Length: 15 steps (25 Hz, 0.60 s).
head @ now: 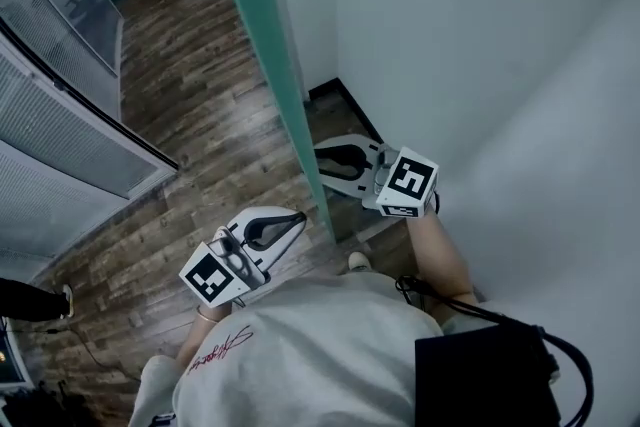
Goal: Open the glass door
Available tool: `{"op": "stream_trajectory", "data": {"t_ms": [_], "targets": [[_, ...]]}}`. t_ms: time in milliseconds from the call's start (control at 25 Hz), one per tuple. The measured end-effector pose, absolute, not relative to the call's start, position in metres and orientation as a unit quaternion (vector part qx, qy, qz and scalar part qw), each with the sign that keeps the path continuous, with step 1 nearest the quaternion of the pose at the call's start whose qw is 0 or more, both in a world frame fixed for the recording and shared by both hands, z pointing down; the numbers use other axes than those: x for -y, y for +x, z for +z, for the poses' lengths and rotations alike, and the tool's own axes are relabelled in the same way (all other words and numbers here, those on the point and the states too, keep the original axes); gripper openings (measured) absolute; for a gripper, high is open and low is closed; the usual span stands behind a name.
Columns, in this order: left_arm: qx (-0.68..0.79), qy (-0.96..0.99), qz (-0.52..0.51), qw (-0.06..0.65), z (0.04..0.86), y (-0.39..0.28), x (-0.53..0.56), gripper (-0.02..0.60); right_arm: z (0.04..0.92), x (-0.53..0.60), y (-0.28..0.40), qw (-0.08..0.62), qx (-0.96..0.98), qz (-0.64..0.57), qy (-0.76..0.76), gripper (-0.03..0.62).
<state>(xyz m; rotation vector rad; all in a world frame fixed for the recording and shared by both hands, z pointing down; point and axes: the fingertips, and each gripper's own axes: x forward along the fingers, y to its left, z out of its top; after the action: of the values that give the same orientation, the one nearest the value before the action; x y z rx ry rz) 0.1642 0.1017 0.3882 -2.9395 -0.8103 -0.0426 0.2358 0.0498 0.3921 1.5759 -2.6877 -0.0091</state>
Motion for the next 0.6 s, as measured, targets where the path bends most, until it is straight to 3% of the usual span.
{"op": "stream_trajectory", "data": {"t_ms": [600], "targets": [[0.349, -0.936, -0.012, 0.055, 0.382, 0.229, -0.16, 0.018, 0.392, -0.096, 0.285, 0.021, 0.852, -0.014, 0.522, 0.12]]}}
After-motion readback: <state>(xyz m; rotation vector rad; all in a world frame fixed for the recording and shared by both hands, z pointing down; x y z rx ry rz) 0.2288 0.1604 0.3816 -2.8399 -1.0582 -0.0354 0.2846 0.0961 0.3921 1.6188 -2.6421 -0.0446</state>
